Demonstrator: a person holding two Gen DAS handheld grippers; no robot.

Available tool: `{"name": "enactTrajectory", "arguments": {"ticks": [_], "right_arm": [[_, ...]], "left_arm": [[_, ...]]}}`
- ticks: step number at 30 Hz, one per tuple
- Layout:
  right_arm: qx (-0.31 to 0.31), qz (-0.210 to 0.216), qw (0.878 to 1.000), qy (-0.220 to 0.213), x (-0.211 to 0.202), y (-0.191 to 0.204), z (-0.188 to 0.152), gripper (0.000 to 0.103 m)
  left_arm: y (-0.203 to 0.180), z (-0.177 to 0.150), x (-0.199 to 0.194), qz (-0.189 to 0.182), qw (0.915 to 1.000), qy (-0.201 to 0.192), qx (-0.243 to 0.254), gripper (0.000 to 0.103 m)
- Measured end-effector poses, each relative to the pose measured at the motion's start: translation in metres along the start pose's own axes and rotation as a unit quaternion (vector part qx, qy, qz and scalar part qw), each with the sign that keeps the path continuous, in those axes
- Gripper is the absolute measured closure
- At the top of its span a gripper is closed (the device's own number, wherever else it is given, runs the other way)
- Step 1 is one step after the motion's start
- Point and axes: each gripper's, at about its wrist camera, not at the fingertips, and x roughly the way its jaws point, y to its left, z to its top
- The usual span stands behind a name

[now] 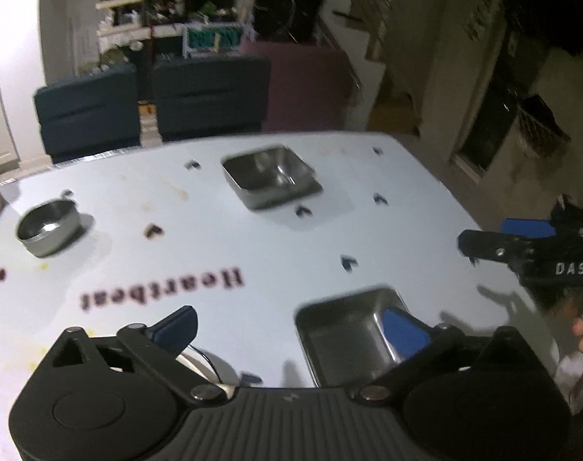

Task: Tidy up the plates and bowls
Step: 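Move both grippers to the rim of the second steel tray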

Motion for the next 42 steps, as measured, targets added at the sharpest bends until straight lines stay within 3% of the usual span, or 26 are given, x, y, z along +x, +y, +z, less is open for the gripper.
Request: {"name": "enactTrajectory", "arguments": {"ticks": [10,18,28,35,42], "right_arm": [[0.001,-0.049,0.997,-0.065,-0.005,0.013,0.07,0.001],[0.035,-0.078,0.994,-0.071,0.028,0.014,0.099,0.0],[0.031,-0.06,0.997,-0.026,0.121,0.003,0.112,0.0],[0.02,-0.071,0.997,0.011,0.167,0.011,0.118,0.0],[-0.075,-0.096,0.99,0.067,0.185,0.011,0.121,0.0]], "left_arm": [[0.045,0.052,0.0,0.013,0.9968,-0.049,-0.061,0.0],[0.067,0.084,0.033,0.004,0.9929,-0.065,-0.1,0.0],[0.081,0.096,0.109,0.012,0.9909,-0.028,-0.131,0.0],[0.092,0.098,0.146,0.012,0.9892,-0.013,-0.145,0.0],[0.099,0.101,0.166,0.004,0.9856,-0.011,-0.168,0.0]]}}
